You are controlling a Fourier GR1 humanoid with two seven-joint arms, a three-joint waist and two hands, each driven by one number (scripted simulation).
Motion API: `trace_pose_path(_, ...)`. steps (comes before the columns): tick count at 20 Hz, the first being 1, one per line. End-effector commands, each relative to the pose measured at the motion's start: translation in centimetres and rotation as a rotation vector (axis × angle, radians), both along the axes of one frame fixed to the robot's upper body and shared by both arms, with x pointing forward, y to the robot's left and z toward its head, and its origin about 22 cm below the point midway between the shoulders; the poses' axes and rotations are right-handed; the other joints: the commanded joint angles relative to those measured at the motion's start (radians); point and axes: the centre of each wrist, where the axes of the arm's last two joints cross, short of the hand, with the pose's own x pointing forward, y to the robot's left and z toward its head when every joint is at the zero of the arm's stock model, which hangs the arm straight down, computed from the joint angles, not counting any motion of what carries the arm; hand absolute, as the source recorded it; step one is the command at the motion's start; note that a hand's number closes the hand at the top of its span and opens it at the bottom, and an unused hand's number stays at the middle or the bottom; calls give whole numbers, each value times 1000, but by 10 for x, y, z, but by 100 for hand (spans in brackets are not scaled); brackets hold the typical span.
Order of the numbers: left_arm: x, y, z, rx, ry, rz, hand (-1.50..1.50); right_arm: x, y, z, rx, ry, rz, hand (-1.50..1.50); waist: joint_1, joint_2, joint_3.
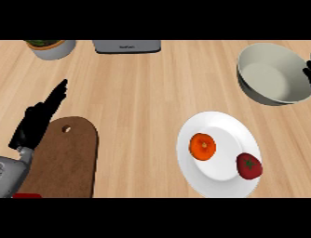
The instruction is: Pick the tomato from the plate and place it in the bowl
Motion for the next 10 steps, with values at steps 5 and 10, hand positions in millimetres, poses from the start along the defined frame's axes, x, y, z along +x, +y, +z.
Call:
trace_pose_path(5,-19,-52,9,-236,-131,-180,0,-53,23,-21,20,20,-167,150,12,29,-5)
trace_pose_path(10,-30,-84,1,-316,-100,-259,0,-81,41,-90,-145,193,-312,-150,24,37,-3)
